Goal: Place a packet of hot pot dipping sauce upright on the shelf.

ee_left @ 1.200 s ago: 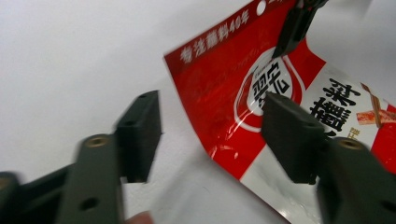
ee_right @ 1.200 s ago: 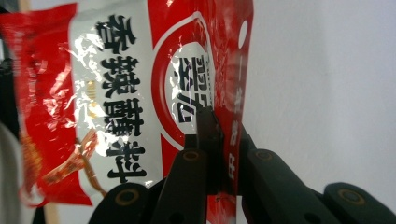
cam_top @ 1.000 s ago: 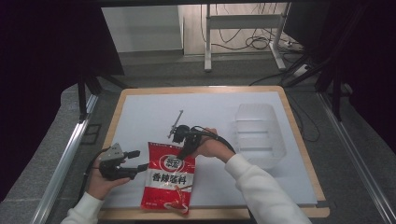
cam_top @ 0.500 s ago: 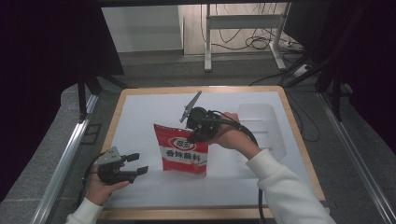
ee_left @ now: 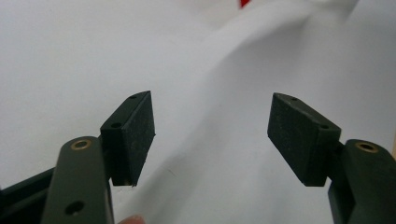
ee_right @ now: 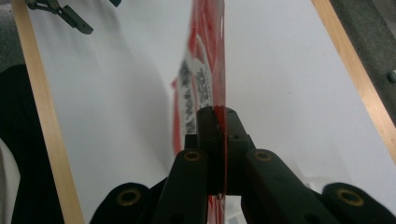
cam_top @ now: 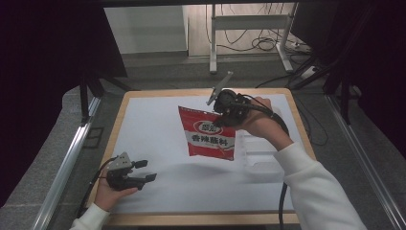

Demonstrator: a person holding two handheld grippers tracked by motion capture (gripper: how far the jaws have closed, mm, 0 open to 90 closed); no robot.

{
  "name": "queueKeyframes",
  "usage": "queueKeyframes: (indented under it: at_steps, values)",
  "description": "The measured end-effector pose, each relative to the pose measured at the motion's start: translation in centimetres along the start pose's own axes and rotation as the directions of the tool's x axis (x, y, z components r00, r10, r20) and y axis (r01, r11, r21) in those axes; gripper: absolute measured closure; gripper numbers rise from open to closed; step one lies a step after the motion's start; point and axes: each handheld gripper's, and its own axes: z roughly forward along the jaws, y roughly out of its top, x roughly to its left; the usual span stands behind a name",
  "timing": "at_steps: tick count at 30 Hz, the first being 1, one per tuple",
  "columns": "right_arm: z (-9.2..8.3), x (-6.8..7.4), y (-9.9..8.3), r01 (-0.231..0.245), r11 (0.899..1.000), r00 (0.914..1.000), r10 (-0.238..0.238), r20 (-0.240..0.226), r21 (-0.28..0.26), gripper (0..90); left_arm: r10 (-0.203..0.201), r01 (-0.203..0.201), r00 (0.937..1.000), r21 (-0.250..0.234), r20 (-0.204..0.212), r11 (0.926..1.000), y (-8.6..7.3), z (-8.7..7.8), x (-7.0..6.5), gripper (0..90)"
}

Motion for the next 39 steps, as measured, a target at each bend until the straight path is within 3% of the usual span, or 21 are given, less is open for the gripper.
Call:
queueKeyframes:
  at_steps: [4, 10, 14, 17, 21, 29, 39]
  values:
    - [-0.9, -0.1, -0.6, 0.000, 1.000, 1.0000, 0.000, 0.008, 0.004, 88.8, -0.001, 0.001, 1.0000, 0.004, 0.001, 1.0000, -0.1, 0.1, 0.0, 31.3]
    - [-3.3, -1.2, -2.0, -0.021, 1.000, 0.9977, 0.021, 0.065, 0.007, 88.9, 0.000, 0.000, 1.0000, 0.011, -0.001, 0.9999, -0.1, 0.2, 0.0, 31.3]
    - [-4.8, -2.4, -3.4, -0.037, 0.999, 0.9934, 0.037, 0.109, 0.001, 88.8, 0.014, -0.013, 0.9998, 0.023, -0.013, 0.9996, -0.2, 0.3, 0.0, 31.2]
    - [-6.3, -3.9, -5.2, -0.069, 0.998, 0.9862, 0.070, 0.150, -0.012, 88.8, 0.012, -0.012, 0.9999, 0.031, -0.009, 0.9995, -0.1, 0.5, 0.0, 31.2]
    - [-7.3, -5.6, -6.9, -0.123, 0.992, 0.9780, 0.123, 0.169, -0.011, 88.8, 0.017, -0.017, 0.9998, 0.039, -0.009, 0.9991, -0.1, 0.7, 0.0, 31.3]
    - [-7.7, -8.0, -9.4, -0.156, 0.988, 0.9684, 0.154, 0.196, -0.007, 88.8, 0.023, -0.022, 0.9997, 0.052, -0.011, 0.9984, -0.1, 1.0, 0.0, 31.3]
    - [-7.2, -10.3, -12.2, -0.173, 0.985, 0.9672, 0.173, 0.186, -0.017, 88.8, 0.022, -0.021, 0.9996, 0.066, -0.017, 0.9976, 0.0, 1.4, 0.0, 31.5]
